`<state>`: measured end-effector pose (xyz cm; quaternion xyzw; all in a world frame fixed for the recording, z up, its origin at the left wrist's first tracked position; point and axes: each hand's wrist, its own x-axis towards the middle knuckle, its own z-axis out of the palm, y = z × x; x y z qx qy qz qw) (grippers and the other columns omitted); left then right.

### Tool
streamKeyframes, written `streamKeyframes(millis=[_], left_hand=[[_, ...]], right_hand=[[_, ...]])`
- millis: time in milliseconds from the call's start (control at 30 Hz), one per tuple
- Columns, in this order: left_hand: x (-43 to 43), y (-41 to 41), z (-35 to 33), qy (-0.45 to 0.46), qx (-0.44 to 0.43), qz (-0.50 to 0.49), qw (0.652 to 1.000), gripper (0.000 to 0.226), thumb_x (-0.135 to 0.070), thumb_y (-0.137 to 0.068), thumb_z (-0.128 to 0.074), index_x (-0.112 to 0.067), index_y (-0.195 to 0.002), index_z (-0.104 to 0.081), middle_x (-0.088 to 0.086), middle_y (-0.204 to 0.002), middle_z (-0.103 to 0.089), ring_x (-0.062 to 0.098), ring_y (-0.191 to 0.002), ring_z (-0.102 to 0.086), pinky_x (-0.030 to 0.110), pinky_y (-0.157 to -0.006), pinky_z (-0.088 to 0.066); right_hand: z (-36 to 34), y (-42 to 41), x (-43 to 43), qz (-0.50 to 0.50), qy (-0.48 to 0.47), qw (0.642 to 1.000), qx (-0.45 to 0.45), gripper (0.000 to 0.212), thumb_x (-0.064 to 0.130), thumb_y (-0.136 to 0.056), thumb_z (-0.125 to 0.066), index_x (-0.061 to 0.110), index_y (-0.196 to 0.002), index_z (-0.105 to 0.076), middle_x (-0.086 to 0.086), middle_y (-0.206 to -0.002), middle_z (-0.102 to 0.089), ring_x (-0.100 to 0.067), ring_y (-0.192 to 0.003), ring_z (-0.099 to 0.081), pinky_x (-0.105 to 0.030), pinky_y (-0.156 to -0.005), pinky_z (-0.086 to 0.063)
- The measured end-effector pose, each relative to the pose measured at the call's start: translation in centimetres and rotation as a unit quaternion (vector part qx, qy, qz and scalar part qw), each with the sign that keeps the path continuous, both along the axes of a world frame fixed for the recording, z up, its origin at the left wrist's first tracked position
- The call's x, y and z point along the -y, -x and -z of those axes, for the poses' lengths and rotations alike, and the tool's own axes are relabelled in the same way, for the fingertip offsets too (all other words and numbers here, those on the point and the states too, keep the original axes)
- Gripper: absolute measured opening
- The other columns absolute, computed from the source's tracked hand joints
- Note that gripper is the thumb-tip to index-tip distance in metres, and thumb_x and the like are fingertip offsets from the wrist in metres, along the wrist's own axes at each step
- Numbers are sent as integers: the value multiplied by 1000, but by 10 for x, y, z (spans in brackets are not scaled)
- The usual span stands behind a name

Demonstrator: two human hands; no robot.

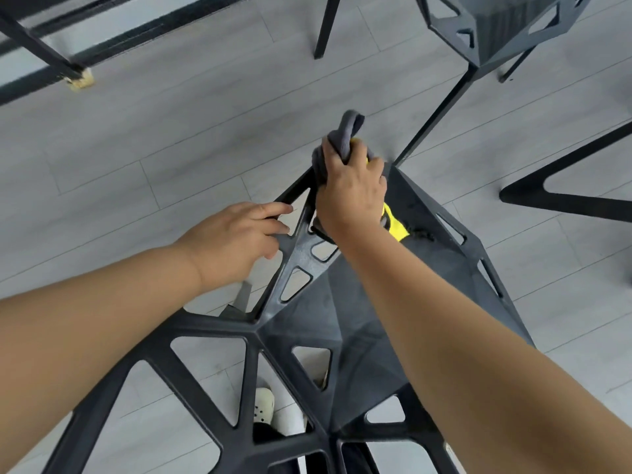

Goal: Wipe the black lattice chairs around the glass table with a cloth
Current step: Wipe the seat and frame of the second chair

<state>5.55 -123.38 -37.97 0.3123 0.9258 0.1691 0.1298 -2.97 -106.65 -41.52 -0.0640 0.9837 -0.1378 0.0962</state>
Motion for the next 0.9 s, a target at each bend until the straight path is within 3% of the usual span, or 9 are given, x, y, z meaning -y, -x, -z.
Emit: streamKeyframes(millis=[200,433,567,600,667,733,767,833,900], left_hand=[[3,0,3,51,-25,32,998,41,-5,-71,-32,-17,-64,-70,1,-103,-71,25,-122,-45,33,-87,-43],[-3,0,0,69,-73,48,994,44,-4,-70,-28,-13,-66,-70,4,-101,-71,25,-121,-42,37,-87,-47],[-6,-1,-1,93,-83,62,990,25,-4,-73,-46,-13,-74,-70,3,-102,-69,24,-123,-39,37,-93,-34],[-6,-1,-1,101,-73,67,990,14,-9,-72,-60,-12,-78,-71,4,-103,-69,24,-123,-39,38,-95,-32],[-5,-1,-1,151,-65,79,983,38,-25,-63,-81,-8,-96,-73,8,-112,-68,25,-126,-40,39,-106,-24],[-11,-3,-8,284,-86,83,951,72,-44,-75,-69,-1,-131,-53,18,-141,-47,30,-141,-25,44,-116,-5],[-17,-6,-12,370,-97,106,918,82,-50,-88,-50,2,-146,-25,23,-154,-18,33,-145,-3,49,-116,7],[-38,-21,-12,452,-37,129,882,83,-53,-96,-20,2,-143,21,24,-148,30,34,-137,31,55,-108,24],[-76,-42,-6,397,74,95,910,83,-51,-96,-29,-8,-145,24,15,-149,33,29,-139,29,51,-106,24]], right_hand=[[7,3,-71,70,-41,995,61,56,10,-85,-43,36,-134,-43,-10,-126,-43,-37,-106,-41,-41,-81,-38],[-14,-47,-165,202,-21,974,98,62,10,-83,-50,34,-139,-44,-11,-131,-40,-36,-113,-40,-44,-84,-44],[-26,-24,-165,201,22,975,-96,57,12,-78,-58,28,-133,-53,-16,-132,-45,-39,-105,-43,-42,-79,-42],[-24,-10,-156,157,26,984,-83,54,20,-80,-59,31,-133,-53,-15,-134,-44,-39,-107,-43,-42,-84,-40],[-15,9,-130,55,4,997,62,48,41,-87,-51,43,-135,-45,-6,-143,-36,-37,-120,-35,-43,-97,-33],[2,11,-117,-15,-59,984,165,47,49,-92,-40,52,-138,-33,3,-151,-24,-34,-130,-23,-46,-103,-24],[9,7,-118,-29,-76,982,168,47,47,-94,-37,53,-140,-27,5,-153,-21,-33,-132,-20,-47,-104,-22],[17,0,-127,-34,-86,986,136,49,44,-97,-35,52,-142,-20,6,-152,-19,-32,-131,-20,-47,-104,-22],[19,1,-134,-32,-89,987,132,49,42,-98,-33,51,-144,-16,5,-150,-21,-32,-130,-22,-47,-103,-24]])
